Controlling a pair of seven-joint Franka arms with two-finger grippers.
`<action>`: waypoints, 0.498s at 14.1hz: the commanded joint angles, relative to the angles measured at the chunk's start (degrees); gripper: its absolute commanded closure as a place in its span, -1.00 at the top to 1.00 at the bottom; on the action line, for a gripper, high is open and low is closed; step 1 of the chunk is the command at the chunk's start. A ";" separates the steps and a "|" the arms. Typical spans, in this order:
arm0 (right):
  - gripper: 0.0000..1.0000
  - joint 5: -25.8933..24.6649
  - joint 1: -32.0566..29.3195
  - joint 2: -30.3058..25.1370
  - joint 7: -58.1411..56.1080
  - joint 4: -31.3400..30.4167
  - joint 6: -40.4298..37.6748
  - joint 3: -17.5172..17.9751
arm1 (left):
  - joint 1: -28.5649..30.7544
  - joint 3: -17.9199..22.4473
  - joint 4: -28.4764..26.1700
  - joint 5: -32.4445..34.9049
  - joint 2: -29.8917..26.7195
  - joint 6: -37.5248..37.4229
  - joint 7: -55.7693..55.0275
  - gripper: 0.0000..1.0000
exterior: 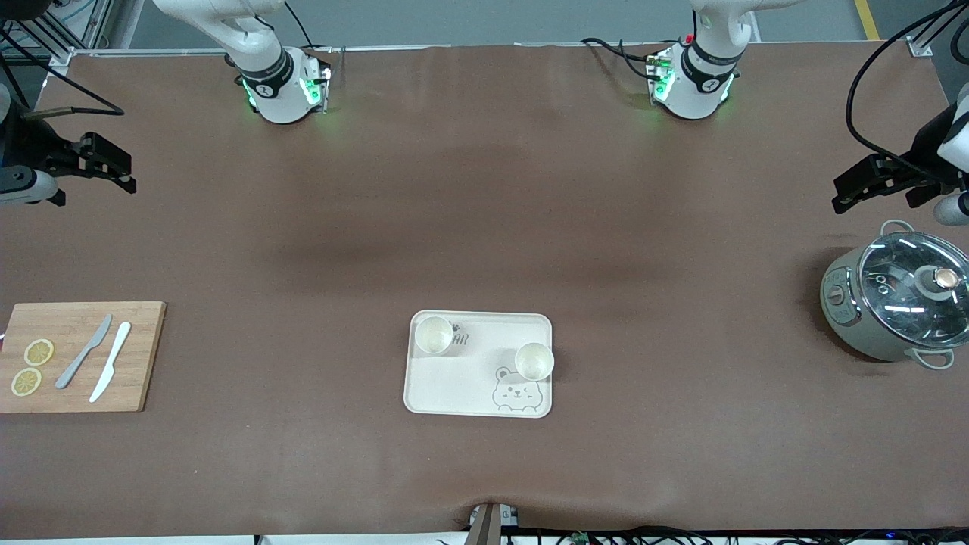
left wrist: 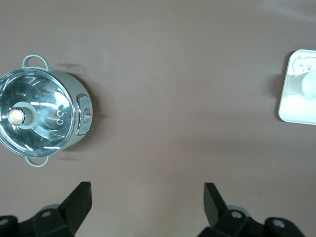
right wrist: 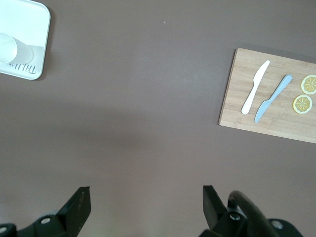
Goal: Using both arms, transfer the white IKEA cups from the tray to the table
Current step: 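Move the left gripper toward the white cup on the tray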
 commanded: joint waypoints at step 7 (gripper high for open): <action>1.00 0.03 -0.96 -0.64 0.24 -0.56 0.10 0.78 | 0.15 0.15 1.82 -0.47 1.88 0.66 -0.13 1.00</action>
